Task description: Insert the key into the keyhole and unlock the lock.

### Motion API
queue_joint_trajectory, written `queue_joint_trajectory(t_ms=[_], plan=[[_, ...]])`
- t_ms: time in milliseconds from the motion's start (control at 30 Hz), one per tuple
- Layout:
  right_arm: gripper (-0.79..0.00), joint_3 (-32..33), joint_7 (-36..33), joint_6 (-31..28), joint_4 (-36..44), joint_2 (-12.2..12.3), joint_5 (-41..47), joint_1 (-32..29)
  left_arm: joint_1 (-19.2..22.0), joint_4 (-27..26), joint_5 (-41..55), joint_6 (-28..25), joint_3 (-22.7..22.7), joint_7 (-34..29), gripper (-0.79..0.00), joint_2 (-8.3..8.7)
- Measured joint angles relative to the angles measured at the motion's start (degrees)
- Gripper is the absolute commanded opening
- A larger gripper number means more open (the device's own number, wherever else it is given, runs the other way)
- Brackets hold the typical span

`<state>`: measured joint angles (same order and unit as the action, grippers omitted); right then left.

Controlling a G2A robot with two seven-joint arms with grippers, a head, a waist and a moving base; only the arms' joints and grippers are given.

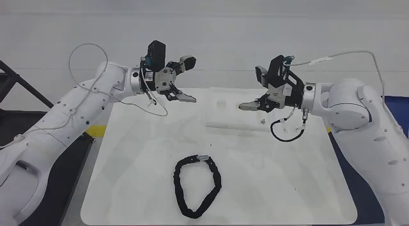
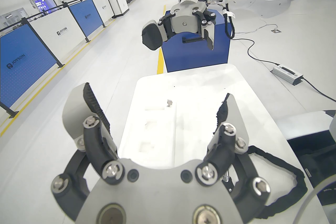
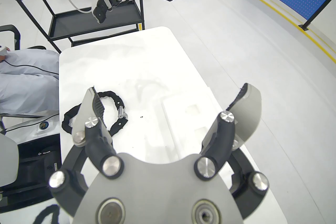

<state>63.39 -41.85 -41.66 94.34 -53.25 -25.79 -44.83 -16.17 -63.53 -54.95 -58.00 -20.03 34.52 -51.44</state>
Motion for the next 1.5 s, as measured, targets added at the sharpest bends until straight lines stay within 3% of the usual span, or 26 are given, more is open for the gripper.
queue_joint_trajectory(t_ms=[267,733,1000,1500], plan=[[0.0,-0.01,-0.11,2.22,0.16,0.09,-1.69,-1.16,0.0,0.0,0.0,0.0,0.0,0.0,0.0,0.0],[0.0,-2.85,-10.19,27.26,-9.91,-0.75,3.06,-3.42,0.0,0.0,0.0,0.0,0.0,0.0,0.0,0.0],[0.0,-7.06,-11.34,35.84,-14.61,-2.14,2.55,-3.25,0.0,0.0,0.0,0.0,0.0,0.0,0.0,0.0],[0.0,-16.25,-9.38,37.92,-31.95,-7.35,5.94,4.49,0.0,0.0,0.0,0.0,0.0,0.0,0.0,0.0]])
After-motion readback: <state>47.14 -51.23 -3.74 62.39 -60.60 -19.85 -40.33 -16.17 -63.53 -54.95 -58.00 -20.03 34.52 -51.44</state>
